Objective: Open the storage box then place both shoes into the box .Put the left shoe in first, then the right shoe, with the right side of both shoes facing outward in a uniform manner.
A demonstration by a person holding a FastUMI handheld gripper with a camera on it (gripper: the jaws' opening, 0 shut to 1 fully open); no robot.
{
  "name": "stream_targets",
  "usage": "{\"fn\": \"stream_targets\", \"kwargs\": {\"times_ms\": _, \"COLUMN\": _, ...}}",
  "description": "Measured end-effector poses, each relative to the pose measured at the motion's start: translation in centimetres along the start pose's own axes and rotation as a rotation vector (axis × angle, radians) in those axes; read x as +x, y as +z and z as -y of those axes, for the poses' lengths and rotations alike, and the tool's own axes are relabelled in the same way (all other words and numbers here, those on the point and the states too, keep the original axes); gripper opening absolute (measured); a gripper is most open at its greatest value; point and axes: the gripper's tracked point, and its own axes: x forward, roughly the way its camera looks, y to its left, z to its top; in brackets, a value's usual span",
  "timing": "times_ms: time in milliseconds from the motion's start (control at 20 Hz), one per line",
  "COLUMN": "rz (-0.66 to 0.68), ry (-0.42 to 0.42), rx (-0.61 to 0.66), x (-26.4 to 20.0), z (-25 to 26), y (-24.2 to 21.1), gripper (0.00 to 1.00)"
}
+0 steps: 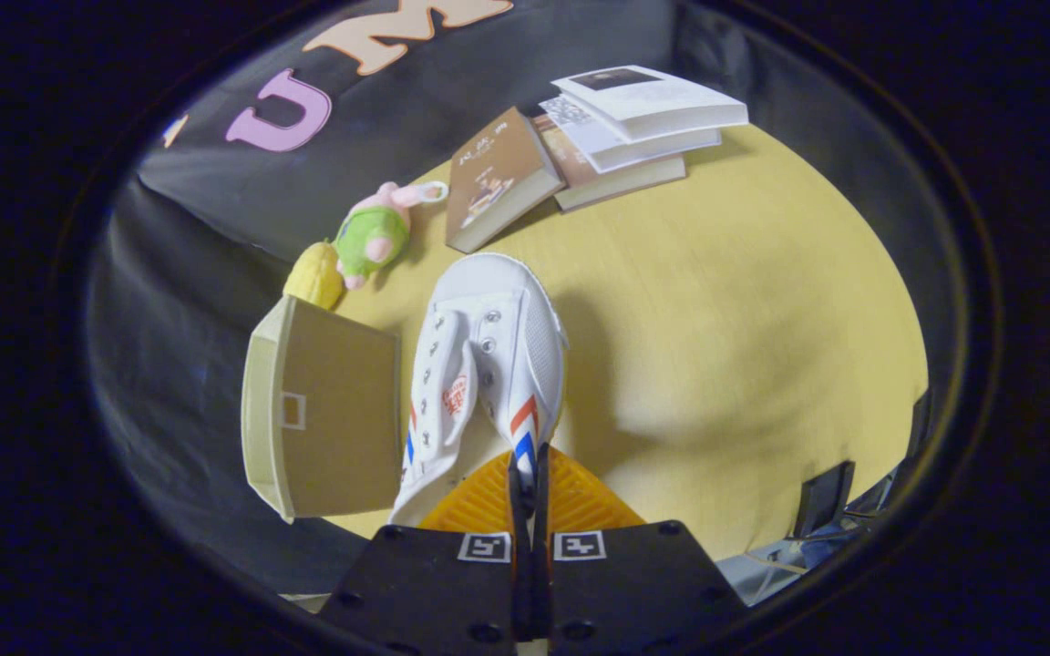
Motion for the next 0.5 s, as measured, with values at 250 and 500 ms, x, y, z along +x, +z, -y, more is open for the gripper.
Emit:
{"fn": "stream_targets", "kwargs": {"times_ms": 250, "rz": 0.033, "ry": 0.034, "rx": -0.005, "x": -2.0, "z": -5.0, "y": 1.1, "gripper": 0.03}}
{"fn": "stream_targets", "kwargs": {"times_ms": 500, "rz": 0.068, "ry": 0.076, "rx": -0.020, "x": -3.4, "z": -10.4, "y": 2.2, "gripper": 0.03}}
